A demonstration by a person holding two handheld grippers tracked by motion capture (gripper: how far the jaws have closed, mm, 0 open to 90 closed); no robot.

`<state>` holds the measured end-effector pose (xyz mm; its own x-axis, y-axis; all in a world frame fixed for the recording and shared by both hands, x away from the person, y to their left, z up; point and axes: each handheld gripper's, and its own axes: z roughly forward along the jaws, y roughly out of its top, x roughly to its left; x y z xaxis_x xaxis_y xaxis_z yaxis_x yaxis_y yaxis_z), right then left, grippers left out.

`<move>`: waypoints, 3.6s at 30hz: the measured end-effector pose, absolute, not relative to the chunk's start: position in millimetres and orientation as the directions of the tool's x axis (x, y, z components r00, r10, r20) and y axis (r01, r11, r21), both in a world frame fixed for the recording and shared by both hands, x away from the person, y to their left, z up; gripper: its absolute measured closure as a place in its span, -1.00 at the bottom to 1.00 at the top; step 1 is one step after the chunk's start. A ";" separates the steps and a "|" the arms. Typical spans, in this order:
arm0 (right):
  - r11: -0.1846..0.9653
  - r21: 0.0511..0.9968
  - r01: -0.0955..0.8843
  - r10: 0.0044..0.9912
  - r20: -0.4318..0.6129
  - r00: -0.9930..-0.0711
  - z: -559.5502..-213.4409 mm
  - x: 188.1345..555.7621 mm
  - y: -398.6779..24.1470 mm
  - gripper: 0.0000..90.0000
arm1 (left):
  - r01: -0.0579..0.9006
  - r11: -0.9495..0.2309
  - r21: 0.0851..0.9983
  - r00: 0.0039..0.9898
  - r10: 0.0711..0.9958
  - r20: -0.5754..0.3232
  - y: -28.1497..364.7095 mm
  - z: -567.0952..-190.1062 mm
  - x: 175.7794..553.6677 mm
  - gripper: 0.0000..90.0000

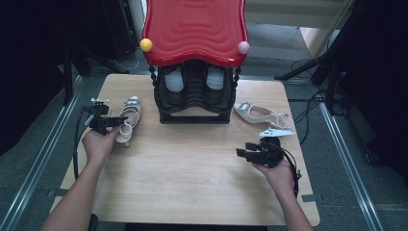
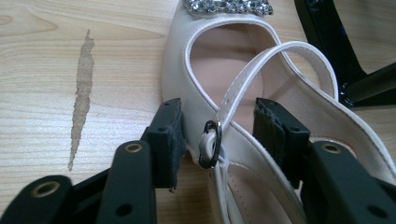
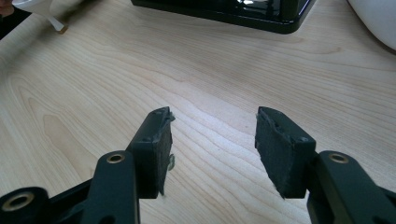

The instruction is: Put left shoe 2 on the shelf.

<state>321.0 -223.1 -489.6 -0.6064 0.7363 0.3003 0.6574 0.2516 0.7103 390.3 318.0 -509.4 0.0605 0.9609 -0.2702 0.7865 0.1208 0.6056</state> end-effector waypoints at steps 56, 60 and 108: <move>0.272 0.708 0.652 0.723 0.297 -0.624 -490.8 323.3 -216.5 0.02 | 0.653 0.337 0.678 0.027 0.885 -0.465 328.6 -367.1 414.4 0.83; 0.274 0.709 0.650 0.722 0.295 -0.626 -490.9 323.4 -216.5 0.02 | 0.631 0.338 0.699 0.050 0.880 -0.472 327.6 -339.7 417.5 0.83; 0.280 0.710 0.646 0.713 0.297 -0.636 -489.8 322.9 -215.2 0.02 | 0.516 0.259 0.816 0.265 0.858 -0.440 208.5 -152.5 458.9 0.82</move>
<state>322.9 -215.2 -489.8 -0.6357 0.7126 0.2967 0.6458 0.2804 0.7102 458.9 208.5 -152.5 0.2654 0.8579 -0.4401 0.5162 0.2590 0.8163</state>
